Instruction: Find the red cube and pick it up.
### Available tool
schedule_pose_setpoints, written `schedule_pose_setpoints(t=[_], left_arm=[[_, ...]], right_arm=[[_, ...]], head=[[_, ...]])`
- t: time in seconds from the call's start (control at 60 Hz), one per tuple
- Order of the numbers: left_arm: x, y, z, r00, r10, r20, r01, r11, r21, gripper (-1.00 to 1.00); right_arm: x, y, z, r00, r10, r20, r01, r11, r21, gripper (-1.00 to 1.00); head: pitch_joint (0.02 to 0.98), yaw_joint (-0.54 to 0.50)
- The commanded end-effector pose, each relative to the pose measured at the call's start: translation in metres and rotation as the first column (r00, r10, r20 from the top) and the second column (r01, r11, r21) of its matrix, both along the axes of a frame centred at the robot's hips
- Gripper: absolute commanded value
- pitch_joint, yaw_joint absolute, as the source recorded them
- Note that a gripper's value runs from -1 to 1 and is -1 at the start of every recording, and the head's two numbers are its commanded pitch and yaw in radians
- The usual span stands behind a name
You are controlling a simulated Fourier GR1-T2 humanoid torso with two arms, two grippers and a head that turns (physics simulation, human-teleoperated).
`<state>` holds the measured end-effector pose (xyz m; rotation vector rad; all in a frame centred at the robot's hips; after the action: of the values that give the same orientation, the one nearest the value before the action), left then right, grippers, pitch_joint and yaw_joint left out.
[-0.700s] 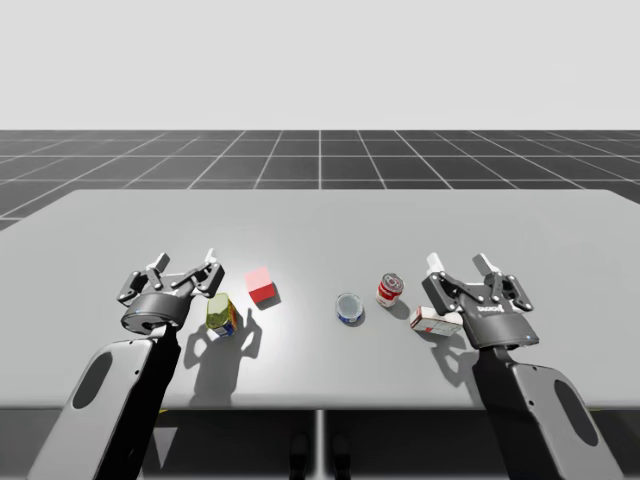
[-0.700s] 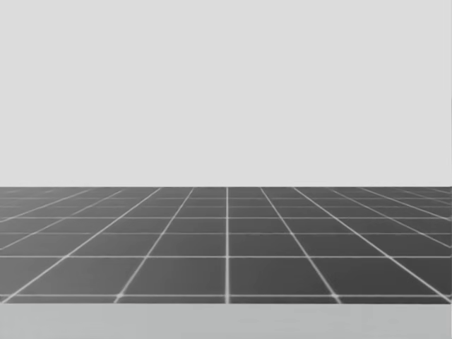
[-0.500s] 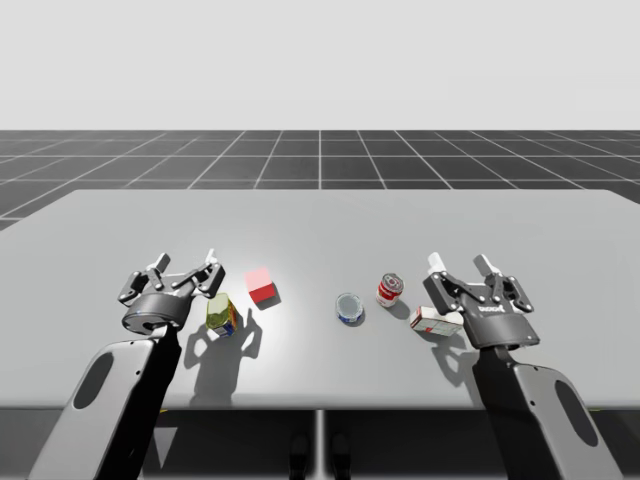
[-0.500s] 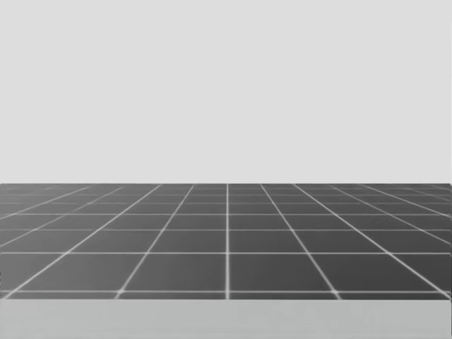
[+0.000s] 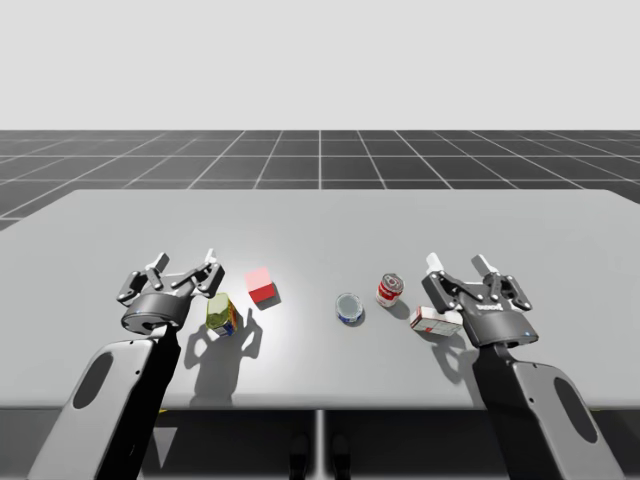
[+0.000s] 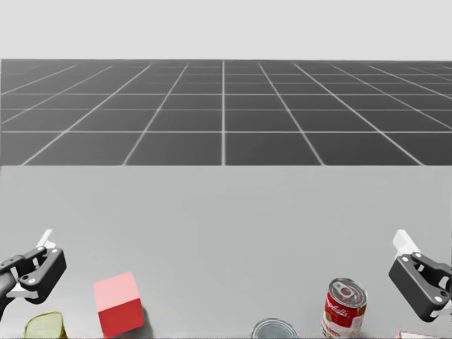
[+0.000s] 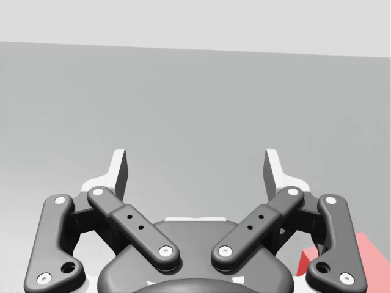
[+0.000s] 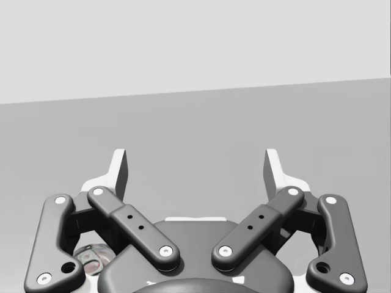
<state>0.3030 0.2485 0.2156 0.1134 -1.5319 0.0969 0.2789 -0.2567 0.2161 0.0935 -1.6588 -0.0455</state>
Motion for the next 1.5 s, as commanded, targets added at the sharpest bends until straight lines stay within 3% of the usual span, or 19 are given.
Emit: schedule_pose_setpoints(t=[0.017,0.167,0.367,0.617,0.667,0.717,0.783,0.95,1.017,1.05,1.083,1.117,1.2,1.233,1.25,1.35,1.383,1.45,1.5], left_arm=[[0.000,0.000,0.000,1.000,0.001,0.000,-0.001,1.000,0.002,-1.00],[0.001,0.004,0.001,1.000,0.012,0.001,-0.012,1.000,0.007,-1.00],[0.002,0.004,0.000,1.000,0.010,-0.004,-0.010,1.000,0.019,-1.00],[0.002,0.004,0.001,1.000,0.002,-0.017,-0.001,1.000,0.010,-1.00],[0.002,0.003,0.001,0.999,-0.023,-0.036,0.023,1.000,-0.020,-1.00],[0.001,0.003,0.001,0.999,-0.025,-0.037,0.025,1.000,-0.015,-1.00],[0.000,0.000,0.001,0.995,-0.074,-0.072,0.072,0.997,-0.033,-1.00],[-0.011,-0.007,0.014,0.961,-0.222,-0.163,0.226,0.974,0.004,-1.00],[-0.017,-0.005,0.021,0.921,-0.328,-0.210,0.333,0.943,-0.013,-1.00],[-0.018,-0.004,0.023,0.888,-0.385,-0.250,0.397,0.918,0.001,-1.00],[-0.019,-0.004,0.023,0.877,-0.400,-0.266,0.417,0.909,0.006,-1.00],[-0.019,-0.004,0.023,0.855,-0.422,-0.301,0.455,0.889,0.048,-1.00],[-0.021,-0.007,0.026,0.805,-0.476,-0.355,0.535,0.840,0.088,-1.00],[-0.021,-0.007,0.026,0.774,-0.503,-0.384,0.575,0.813,0.094,-1.00],[-0.020,-0.007,0.025,0.743,-0.527,-0.412,0.611,0.785,0.097,-1.00],[-0.013,-0.005,0.019,0.671,-0.567,-0.478,0.678,0.731,0.085,-1.00],[-0.010,-0.005,0.016,0.635,-0.592,-0.497,0.702,0.710,0.052,-1.00],[-0.008,-0.007,0.013,0.593,-0.615,-0.520,0.736,0.675,0.040,-1.00],[-0.004,-0.009,0.011,0.577,-0.616,-0.536,0.749,0.661,0.047,-1.00]], right_arm=[[0.001,0.000,-0.001,1.000,-0.002,-0.004,0.002,1.000,-0.008,-1.00],[0.000,0.001,-0.002,1.000,0.008,-0.009,-0.008,1.000,-0.011,-1.00],[0.000,0.004,-0.003,0.999,0.025,-0.020,-0.026,0.999,-0.021,-1.00],[0.000,0.008,-0.004,0.999,0.028,-0.028,-0.028,0.999,-0.022,-1.00],[0.000,0.008,-0.004,0.999,0.027,-0.029,-0.027,0.999,-0.022,-1.00],[0.000,0.009,-0.005,0.999,0.027,-0.030,-0.027,0.999,-0.022,-1.00],[0.000,0.009,-0.005,0.999,0.026,-0.031,-0.027,0.999,-0.024,-1.00],[0.000,0.008,-0.006,0.999,0.027,-0.034,-0.027,0.999,-0.019,-1.00],[0.001,0.008,-0.006,0.999,0.027,-0.033,-0.028,0.999,-0.019,-1.00],[0.001,0.008,-0.006,0.999,0.027,-0.033,-0.027,0.999,-0.020,-1.00],[0.001,0.008,-0.006,0.999,0.026,-0.033,-0.027,0.999,-0.020,-1.00],[0.001,0.007,-0.006,0.999,0.026,-0.033,-0.026,0.999,-0.020,-1.00],[0.001,0.008,-0.006,0.999,0.025,-0.035,-0.026,0.999,-0.019,-1.00],[0.002,0.008,-0.006,0.999,0.027,-0.035,-0.028,0.999,-0.020,-1.00],[0.001,0.008,-0.007,0.999,0.028,-0.036,-0.029,0.999,-0.021,-1.00],[0.002,0.008,-0.007,0.999,0.029,-0.035,-0.030,0.999,-0.022,-1.00],[0.002,0.008,-0.007,0.999,0.028,-0.035,-0.029,0.999,-0.021,-1.00],[0.002,0.008,-0.007,0.999,0.027,-0.035,-0.028,0.999,-0.021,-1.00],[0.002,0.008,-0.007,0.999,0.025,-0.034,-0.026,0.999,-0.021,-1.00]], head=[[0.545,0.00],[0.631,0.04],[0.739,0.19],[0.791,0.27],[0.791,0.27],[0.791,0.27],[0.791,0.27],[0.782,0.26],[0.783,0.26],[0.784,0.25],[0.783,0.25],[0.781,0.25],[0.777,0.25],[0.776,0.25],[0.777,0.25],[0.777,0.25],[0.776,0.25],[0.774,0.25],[0.774,0.25]])
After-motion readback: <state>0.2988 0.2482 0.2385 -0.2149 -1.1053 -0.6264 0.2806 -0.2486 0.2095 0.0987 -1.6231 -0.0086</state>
